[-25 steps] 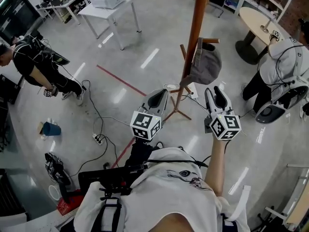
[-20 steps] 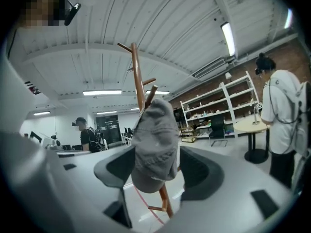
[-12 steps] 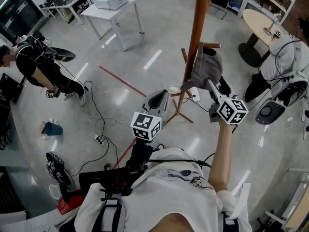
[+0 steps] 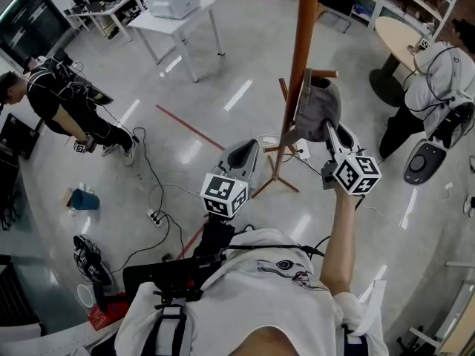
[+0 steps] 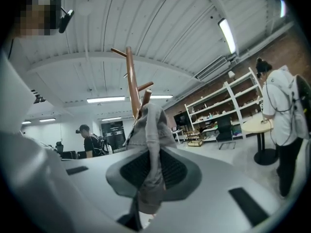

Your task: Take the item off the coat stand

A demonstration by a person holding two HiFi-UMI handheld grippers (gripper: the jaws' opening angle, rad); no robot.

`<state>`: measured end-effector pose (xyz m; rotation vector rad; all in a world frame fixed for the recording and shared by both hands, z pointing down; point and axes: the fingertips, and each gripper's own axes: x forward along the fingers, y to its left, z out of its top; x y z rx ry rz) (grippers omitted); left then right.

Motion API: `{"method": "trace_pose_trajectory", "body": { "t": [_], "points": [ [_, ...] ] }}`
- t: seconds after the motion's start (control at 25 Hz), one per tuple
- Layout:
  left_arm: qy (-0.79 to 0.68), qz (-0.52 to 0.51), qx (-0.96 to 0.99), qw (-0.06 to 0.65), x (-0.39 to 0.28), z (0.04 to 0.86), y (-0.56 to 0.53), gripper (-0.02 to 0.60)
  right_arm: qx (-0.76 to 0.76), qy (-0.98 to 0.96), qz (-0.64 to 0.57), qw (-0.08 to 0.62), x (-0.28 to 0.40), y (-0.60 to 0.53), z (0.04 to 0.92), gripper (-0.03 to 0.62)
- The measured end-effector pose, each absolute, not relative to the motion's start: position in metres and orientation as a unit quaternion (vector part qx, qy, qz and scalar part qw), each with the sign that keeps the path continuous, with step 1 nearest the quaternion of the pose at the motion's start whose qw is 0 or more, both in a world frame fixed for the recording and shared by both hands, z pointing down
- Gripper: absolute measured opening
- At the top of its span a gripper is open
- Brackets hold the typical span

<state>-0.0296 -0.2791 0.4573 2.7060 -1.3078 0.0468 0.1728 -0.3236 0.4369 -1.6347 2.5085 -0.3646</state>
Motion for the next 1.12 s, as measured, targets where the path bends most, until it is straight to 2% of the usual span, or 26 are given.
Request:
{"method": "trace_pose_trajectory", "body": {
  "t": [1.12],
  "points": [
    [-0.428,0.011,0.902,0.064,-0.011,0.454,-0.276,-0.007,-0.602,0.788,0.009,0.13,0.232,-0.266,0.342,0.049]
  ]
}}
